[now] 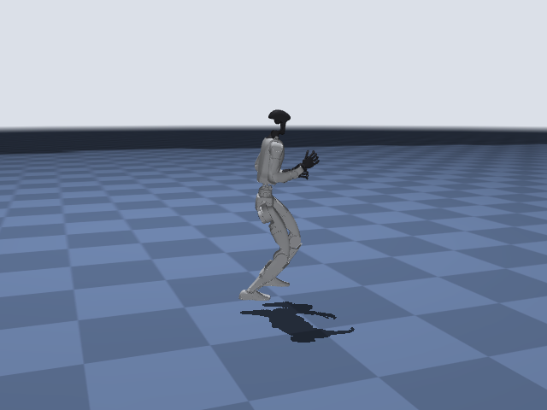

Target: Run

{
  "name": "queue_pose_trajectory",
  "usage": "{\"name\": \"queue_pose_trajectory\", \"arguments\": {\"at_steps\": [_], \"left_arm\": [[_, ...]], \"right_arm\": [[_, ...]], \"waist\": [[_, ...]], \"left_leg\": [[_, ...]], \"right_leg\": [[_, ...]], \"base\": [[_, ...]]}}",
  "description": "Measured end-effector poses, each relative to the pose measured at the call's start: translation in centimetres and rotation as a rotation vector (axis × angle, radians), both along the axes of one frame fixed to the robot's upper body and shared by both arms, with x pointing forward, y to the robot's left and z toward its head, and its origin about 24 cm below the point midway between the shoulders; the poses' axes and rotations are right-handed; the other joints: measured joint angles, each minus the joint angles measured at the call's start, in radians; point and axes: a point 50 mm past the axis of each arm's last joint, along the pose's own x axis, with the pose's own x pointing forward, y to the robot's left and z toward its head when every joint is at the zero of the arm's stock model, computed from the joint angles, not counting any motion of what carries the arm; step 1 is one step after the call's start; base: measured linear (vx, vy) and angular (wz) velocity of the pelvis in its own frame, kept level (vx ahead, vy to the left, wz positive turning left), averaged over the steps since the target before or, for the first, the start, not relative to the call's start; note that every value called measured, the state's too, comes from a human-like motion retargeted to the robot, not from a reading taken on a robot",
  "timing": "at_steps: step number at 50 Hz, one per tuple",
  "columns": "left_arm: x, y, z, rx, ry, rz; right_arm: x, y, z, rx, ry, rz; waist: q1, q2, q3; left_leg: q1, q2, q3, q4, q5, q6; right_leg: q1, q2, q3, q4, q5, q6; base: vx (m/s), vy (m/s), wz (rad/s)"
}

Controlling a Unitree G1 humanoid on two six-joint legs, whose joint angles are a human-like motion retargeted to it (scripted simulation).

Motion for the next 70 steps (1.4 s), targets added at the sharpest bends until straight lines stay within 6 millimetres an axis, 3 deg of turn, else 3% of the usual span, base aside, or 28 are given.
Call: {"name": "queue_pose_trajectory", "arguments": {"at_steps": [3,5,8,10,13,15,17,20,22,25,28,30,33,35,37,41,43,45,50,51,54,57,60,62,65,70], "left_arm": [[-1.4,0.4,-3.5,0.026,0.182,0.019],[-2.4,0.6,-5.5,0.036,0.285,0.042],[-3.0,0.9,-6.2,0.047,0.323,0.061],[-2.5,0.8,-5.4,0.041,0.287,0.057],[0.0,0.4,-2.2,0.019,0.104,0.035],[1.5,-0.1,0.0,0.000,-0.020,0.034],[2.1,-0.1,1.4,-0.030,-0.075,0.028],[1.5,-0.3,2.2,-0.100,-0.060,-0.028],[0.9,-0.4,2.2,-0.125,-0.026,-0.076],[0.2,-0.5,1.8,-0.133,0.034,-0.129],[-0.5,-0.1,1.0,-0.118,0.105,-0.140],[-0.6,0.5,0.5,-0.097,0.135,-0.119],[0.2,1.5,0.4,-0.060,0.087,-0.034],[0.7,1.7,0.4,-0.074,0.050,0.016],[0.5,1.3,-0.4,-0.104,0.086,0.012],[-0.5,1.1,-3.0,-0.147,0.252,-0.030],[-1.1,1.2,-4.5,-0.178,0.343,-0.012],[-1.4,1.6,-5.3,-0.201,0.388,0.027],[-0.5,2.7,-4.7,-0.189,0.341,0.116],[0.0,2.8,-4.5,-0.178,0.323,0.124],[0.6,3.1,-4.2,-0.171,0.314,0.107],[-0.1,3.2,-4.1,-0.171,0.329,0.065],[-0.5,3.7,-4.1,-0.152,0.333,0.065],[-0.4,4.2,-4.4,-0.140,0.336,0.091],[-0.6,4.9,-5.3,-0.127,0.362,0.157],[-1.2,5.9,-8.4,-0.140,0.471,0.303]], "right_arm": [[-0.5,-0.5,-1.1,-0.002,0.049,-0.014],[-0.9,-1.0,-1.9,0.002,0.089,-0.030],[-1.1,-1.8,-2.1,0.022,0.112,-0.062],[-0.9,-2.4,-2.0,0.034,0.108,-0.097],[-0.5,-3.4,-3.4,0.033,0.172,-0.197],[-0.5,-3.7,-5.5,0.039,0.277,-0.233],[-0.9,-3.5,-7.5,0.059,0.386,-0.187],[-1.7,-2.4,-8.9,0.099,0.487,-0.053],[-1.8,-1.8,-8.6,0.120,0.493,0.024],[-1.7,-1.8,-7.3,0.122,0.437,0.080],[-1.7,-2.3,-5.0,0.111,0.323,0.085],[-1.5,-2.4,-3.2,0.122,0.233,0.076],[-0.2,-2.2,-0.6,0.128,0.075,0.022],[0.9,-1.8,0.5,0.149,0.016,0.003],[1.3,-1.2,-0.6,0.165,0.082,0.027],[0.6,-0.8,-5.0,0.178,0.309,0.073],[-0.1,-1.4,-7.0,0.177,0.400,0.046],[-0.6,-2.2,-8.1,0.180,0.455,0.009],[-0.9,-4.0,-9.7,0.157,0.524,-0.085],[-0.8,-4.2,-10.0,0.130,0.532,-0.098],[-0.7,-4.1,-10.5,0.041,0.551,-0.076],[-1.1,-3.8,-10.7,-0.017,0.558,-0.021],[-1.2,-3.9,-10.6,-0.020,0.553,0.003],[-1.0,-4.0,-10.6,-0.021,0.554,-0.003],[-0.7,-4.2,-11.2,-0.044,0.579,-0.025],[0.7,-4.0,-12.8,-0.086,0.635,-0.063]], "waist": [[-0.024,0.044,-0.057],[-0.057,0.077,-0.088],[-0.122,0.114,-0.094],[-0.153,0.123,-0.069],[-0.170,0.093,0.015],[-0.175,0.054,0.067],[-0.200,0.054,0.067],[-0.237,0.043,0.012],[-0.242,0.027,-0.034],[-0.225,-0.006,-0.102],[-0.174,-0.061,-0.151],[-0.131,-0.091,-0.154],[-0.048,-0.057,-0.082],[0.010,0.026,-0.048],[0.008,0.033,-0.038],[-0.043,0.035,-0.091],[-0.071,0.056,-0.121],[-0.112,0.062,-0.130],[-0.153,0.042,-0.079],[-0.153,0.022,-0.068],[-0.136,-0.014,-0.054],[-0.103,-0.043,-0.078],[-0.054,-0.045,-0.102],[-0.021,-0.032,-0.104],[0.014,-0.018,-0.079],[0.073,0.077,-0.056]], "left_leg": [[0.217,0.014,-0.079,0.091,0.076,-0.009],[0.389,-0.003,-0.133,0.053,0.147,-0.038],[0.628,-0.042,-0.208,-0.110,0.162,-0.069],[0.748,-0.065,-0.241,-0.201,0.064,-0.060],[0.859,-0.114,-0.250,-0.303,-0.230,0.029],[0.878,-0.149,-0.239,-0.376,-0.275,0.078],[0.824,-0.126,-0.219,-0.433,-0.172,0.053],[0.682,-0.120,-0.172,-0.522,0.077,-0.021],[0.568,-0.138,-0.133,-0.558,0.210,-0.065],[0.382,-0.190,-0.078,-0.588,0.310,-0.093],[0.210,-0.241,-0.007,-0.573,0.253,-0.038],[0.087,-0.230,0.048,-0.486,0.139,0.009],[-0.101,-0.078,0.073,-0.201,-0.050,0.045],[-0.179,0.074,0.029,-0.071,-0.092,0.036],[-0.131,0.097,0.031,0.009,-0.086,0.028],[0.125,0.040,-0.018,-0.011,0.078,-0.010],[0.249,-0.004,-0.055,-0.080,0.143,-0.037],[0.357,-0.063,-0.072,-0.191,0.125,-0.035],[0.383,-0.146,-0.053,-0.289,-0.278,0.088],[0.361,-0.168,-0.040,-0.300,-0.295,0.117],[0.318,-0.201,-0.026,-0.353,-0.223,0.124],[0.275,-0.213,-0.013,-0.447,-0.053,0.062],[0.186,-0.171,0.003,-0.440,0.020,0.011],[0.108,-0.113,0.013,-0.337,-0.003,0.003],[0.013,-0.041,0.015,-0.130,-0.049,0.004],[-0.084,0.108,-0.102,0.124,-0.110,-0.006]], "right_leg": [[-0.121,0.105,0.029,0.007,0.295,0.086],[-0.220,0.159,0.025,0.055,0.405,0.114],[-0.378,0.207,0.011,0.186,0.357,0.092],[-0.489,0.225,-0.006,0.307,0.256,0.057],[-0.624,0.218,-0.027,0.431,0.174,0.044],[-0.628,0.209,0.013,0.392,0.208,0.073],[-0.577,0.203,0.036,0.268,0.269,0.113],[-0.467,0.155,0.059,0.211,0.329,0.131],[-0.373,0.096,0.060,0.269,0.329,0.122],[-0.180,-0.022,0.050,0.348,0.342,0.120],[0.053,-0.123,0.050,0.290,0.365,0.150],[0.177,-0.145,0.049,0.186,0.289,0.154],[0.223,-0.099,-0.007,0.042,-0.119,0.019],[0.151,0.015,-0.023,-0.078,-0.165,-0.063],[0.080,0.014,-0.023,-0.063,-0.146,-0.057],[-0.056,0.017,-0.013,-0.162,0.172,0.043],[-0.129,0.033,-0.017,-0.158,0.252,0.069],[-0.194,0.012,-0.016,-0.080,0.211,0.064],[-0.285,-0.124,-0.043,0.260,-0.110,-0.008],[-0.267,-0.166,-0.047,0.290,-0.141,-0.011],[-0.130,-0.213,-0.076,0.258,-0.125,0.010],[0.019,-0.204,-0.117,0.083,-0.021,0.051],[0.114,-0.144,-0.160,-0.130,0.060,0.063],[0.145,-0.104,-0.185,-0.229,0.041,0.040],[0.150,-0.080,-0.207,-0.255,-0.081,-0.011],[0.133,0.059,-0.185,-0.309,-0.124,-0.081]], "base": [[-0.67,0.03,-0.65],[-0.67,0.04,-0.74],[-0.71,0.03,-0.61],[-0.80,0.01,-0.40],[-0.88,-0.01,-0.04],[-0.93,-0.02,0.22],[-0.91,-0.02,0.24],[-0.92,-0.04,0.06],[-0.94,-0.05,0.12],[-0.97,-0.02,0.19],[-1.00,0.01,0.11],[-1.01,0.03,-0.01],[-1.04,0.03,-0.61],[-1.07,0.01,-1.26],[-0.92,-0.01,-0.48],[-0.85,0.03,-0.72],[-0.82,0.05,-1.08],[-0.80,0.05,-0.75],[-0.81,0.04,-0.35],[-0.76,0.03,0.13],[-0.68,0.01,0.14],[-0.58,-0.02,0.06],[-0.48,-0.01,-0.12],[-0.43,0.01,-0.28],[-0.40,0.03,-0.44],[-0.30,0.05,-0.91]]}}
